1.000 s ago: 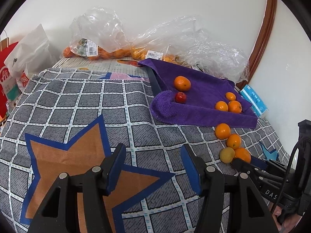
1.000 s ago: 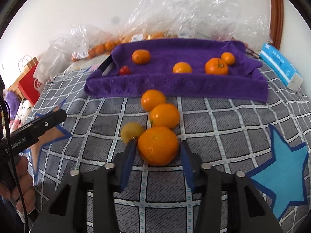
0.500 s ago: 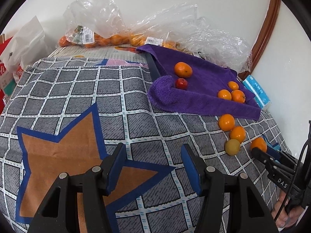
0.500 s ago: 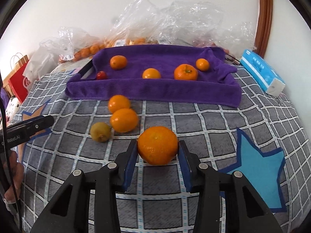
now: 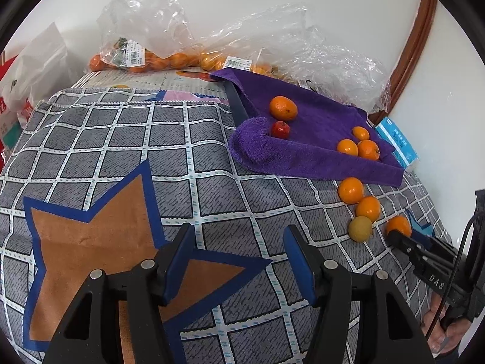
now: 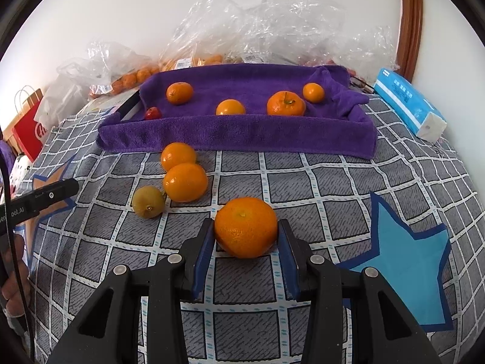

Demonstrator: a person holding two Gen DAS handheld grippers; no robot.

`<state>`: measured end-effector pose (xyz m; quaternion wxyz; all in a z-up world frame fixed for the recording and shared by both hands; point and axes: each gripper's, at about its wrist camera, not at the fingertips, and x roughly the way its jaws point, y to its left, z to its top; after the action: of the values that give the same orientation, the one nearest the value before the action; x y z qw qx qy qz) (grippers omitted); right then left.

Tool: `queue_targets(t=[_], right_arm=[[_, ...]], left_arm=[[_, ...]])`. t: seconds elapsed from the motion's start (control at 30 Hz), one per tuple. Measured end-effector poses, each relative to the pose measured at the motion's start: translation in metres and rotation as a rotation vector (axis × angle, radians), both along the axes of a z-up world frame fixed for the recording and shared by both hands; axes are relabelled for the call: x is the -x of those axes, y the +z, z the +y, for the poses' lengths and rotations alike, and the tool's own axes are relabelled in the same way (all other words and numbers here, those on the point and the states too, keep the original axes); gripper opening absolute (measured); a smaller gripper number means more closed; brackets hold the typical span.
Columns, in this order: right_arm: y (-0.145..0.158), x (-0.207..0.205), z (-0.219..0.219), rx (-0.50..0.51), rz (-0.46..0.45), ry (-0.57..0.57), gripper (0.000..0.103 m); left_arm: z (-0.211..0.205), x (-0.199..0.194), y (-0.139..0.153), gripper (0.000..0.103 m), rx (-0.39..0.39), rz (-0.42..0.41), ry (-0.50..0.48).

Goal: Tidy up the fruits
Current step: 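Grasp another large orange with the right tool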

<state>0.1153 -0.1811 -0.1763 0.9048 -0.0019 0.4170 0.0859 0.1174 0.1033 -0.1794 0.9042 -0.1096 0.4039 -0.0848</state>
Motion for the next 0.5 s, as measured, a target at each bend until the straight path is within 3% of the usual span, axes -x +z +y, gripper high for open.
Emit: queue_targets(t=[0.5], right_arm=[[0.0039, 0.0028, -0.0097, -0.063, -0.007, -0.021, 0.041]], left_arm=[[0.0021, 0.0058, 0.0038, 0.057, 0.049, -0.035, -0.027]])
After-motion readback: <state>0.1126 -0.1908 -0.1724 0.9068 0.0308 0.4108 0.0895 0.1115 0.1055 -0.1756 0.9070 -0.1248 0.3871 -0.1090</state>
